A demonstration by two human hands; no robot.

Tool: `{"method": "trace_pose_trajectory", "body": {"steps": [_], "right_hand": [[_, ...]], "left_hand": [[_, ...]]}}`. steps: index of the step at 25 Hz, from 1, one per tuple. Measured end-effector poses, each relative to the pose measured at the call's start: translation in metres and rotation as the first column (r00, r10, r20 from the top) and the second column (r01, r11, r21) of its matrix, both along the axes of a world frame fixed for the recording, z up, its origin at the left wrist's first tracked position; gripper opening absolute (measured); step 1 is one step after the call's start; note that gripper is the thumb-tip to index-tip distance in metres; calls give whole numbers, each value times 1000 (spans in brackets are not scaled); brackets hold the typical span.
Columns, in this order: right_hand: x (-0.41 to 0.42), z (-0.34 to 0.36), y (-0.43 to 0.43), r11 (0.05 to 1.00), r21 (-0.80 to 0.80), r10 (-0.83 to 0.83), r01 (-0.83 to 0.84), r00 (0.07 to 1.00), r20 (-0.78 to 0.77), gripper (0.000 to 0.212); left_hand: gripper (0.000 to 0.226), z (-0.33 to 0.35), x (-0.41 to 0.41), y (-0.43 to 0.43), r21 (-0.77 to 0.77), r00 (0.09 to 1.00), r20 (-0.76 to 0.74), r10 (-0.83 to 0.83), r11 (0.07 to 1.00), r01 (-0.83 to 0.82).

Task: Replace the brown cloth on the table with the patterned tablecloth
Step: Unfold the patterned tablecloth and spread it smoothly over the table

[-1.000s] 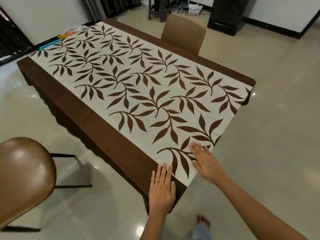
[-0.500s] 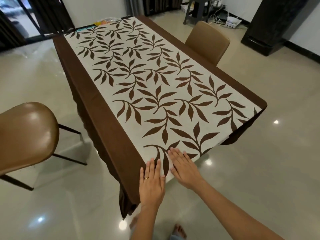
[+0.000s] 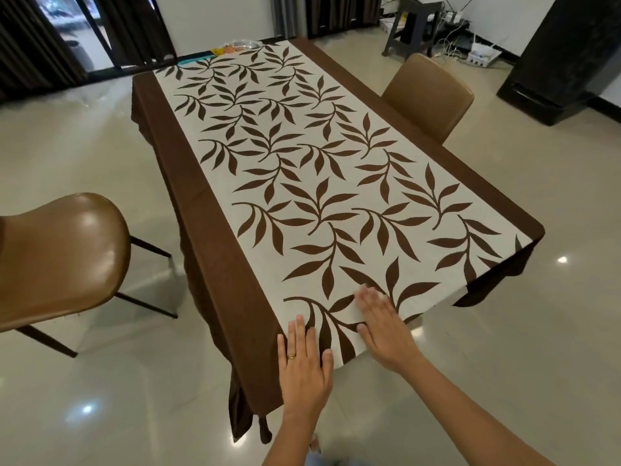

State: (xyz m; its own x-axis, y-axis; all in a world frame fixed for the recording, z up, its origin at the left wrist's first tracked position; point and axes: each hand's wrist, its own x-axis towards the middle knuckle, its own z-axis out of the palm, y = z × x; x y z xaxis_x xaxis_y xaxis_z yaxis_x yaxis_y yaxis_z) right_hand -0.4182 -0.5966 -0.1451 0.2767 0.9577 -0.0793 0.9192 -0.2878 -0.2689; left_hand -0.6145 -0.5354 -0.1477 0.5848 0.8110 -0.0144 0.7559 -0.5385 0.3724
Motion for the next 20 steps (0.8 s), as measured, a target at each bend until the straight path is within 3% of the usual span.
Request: {"method": "trace_pose_trajectory", "body": {"steps": [4, 12, 16, 20], "right_hand": [[-22, -8, 21, 982, 44, 181, -182, 983, 44, 56], [104, -12, -6, 997, -29, 73, -72, 996, 43, 62], [185, -8, -19, 997, -32, 73, -72, 996, 52, 66], [196, -2, -17, 992, -32, 124, -125, 992, -17, 65]], "left_hand": [[58, -1, 34, 4, -27, 998, 38, 42, 999, -41], [62, -9, 36, 1, 28, 977, -88, 196, 981, -194], [63, -6, 39, -1, 55, 980, -69, 185, 982, -182], [63, -5, 53, -5, 68, 970, -53, 238, 970, -234]]}}
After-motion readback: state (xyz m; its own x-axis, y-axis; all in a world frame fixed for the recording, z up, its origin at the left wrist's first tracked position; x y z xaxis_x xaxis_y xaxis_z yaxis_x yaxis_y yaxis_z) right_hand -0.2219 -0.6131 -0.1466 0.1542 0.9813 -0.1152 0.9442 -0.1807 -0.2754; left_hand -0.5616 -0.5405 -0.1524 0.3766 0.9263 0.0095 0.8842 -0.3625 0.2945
